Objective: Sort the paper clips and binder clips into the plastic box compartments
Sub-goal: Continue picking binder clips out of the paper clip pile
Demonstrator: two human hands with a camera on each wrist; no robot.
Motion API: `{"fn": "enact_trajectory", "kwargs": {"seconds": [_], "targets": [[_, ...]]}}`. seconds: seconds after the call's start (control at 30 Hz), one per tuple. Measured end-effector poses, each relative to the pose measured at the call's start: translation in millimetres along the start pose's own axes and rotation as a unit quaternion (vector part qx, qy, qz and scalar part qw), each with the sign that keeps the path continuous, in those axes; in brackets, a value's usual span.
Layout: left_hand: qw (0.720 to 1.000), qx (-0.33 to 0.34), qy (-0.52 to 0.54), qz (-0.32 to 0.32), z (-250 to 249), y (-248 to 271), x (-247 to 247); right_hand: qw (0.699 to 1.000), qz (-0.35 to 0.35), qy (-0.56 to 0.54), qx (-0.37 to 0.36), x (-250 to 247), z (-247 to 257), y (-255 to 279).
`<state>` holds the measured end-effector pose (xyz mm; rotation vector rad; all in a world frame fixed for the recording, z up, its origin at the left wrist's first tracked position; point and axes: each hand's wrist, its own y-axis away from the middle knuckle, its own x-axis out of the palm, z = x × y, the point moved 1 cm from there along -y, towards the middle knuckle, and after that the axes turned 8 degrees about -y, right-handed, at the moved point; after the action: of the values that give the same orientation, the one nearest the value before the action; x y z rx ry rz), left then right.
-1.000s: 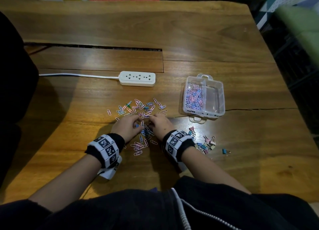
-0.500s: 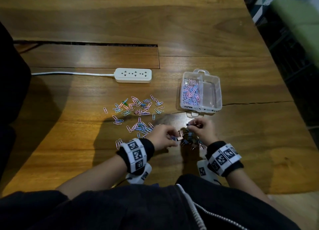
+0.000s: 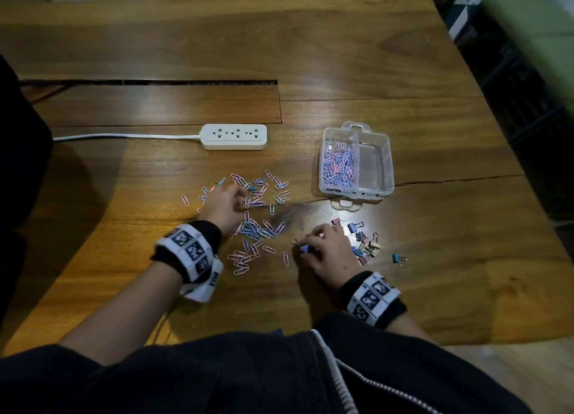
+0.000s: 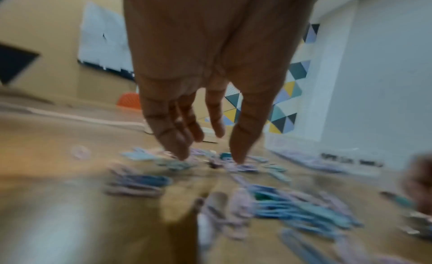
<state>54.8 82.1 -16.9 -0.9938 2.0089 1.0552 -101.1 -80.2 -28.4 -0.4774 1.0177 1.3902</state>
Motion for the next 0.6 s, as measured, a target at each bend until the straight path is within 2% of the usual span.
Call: {"fn": "enact_trajectory", "kwargs": {"seconds": [0.07, 0.13, 0.27, 0.37, 0.47, 0.6], "targets": [[0.991, -0.045, -0.126, 0.023, 21.6, -6.9, -11.6, 0.999, 0.034, 0.040, -0.004, 6.8, 3.7, -3.1], [0.981, -0.068, -0.182, 0.009, 37.5, -12.4, -23.4, 0.998, 0.031, 0.060, 0.009, 2.8, 4.6, -5.2], [0.982, -0.096, -0.160, 0.011, 54.0, -23.1, -32.7, 0.988, 0.018, 0.127, 0.080, -14.0, 4.2, -11.8], [0.985, -0.103, -0.135, 0.026, 49.7, -25.5, -28.1, 0.992, 0.008, 0.095, 0.083, -19.5, 17.2, -29.5], [0.990, -0.073, -0.120, 0.011, 38.2, -24.7, -21.9, 0.999, 0.011, 0.016, 0.035, -17.4, 38.5, -53.1], [0.987, 0.030, -0.159, -0.011, 17.3, -22.4, -13.7, 1.000, 0.016, -0.001, -0.004, -8.4, 62.4, -83.3]]}}
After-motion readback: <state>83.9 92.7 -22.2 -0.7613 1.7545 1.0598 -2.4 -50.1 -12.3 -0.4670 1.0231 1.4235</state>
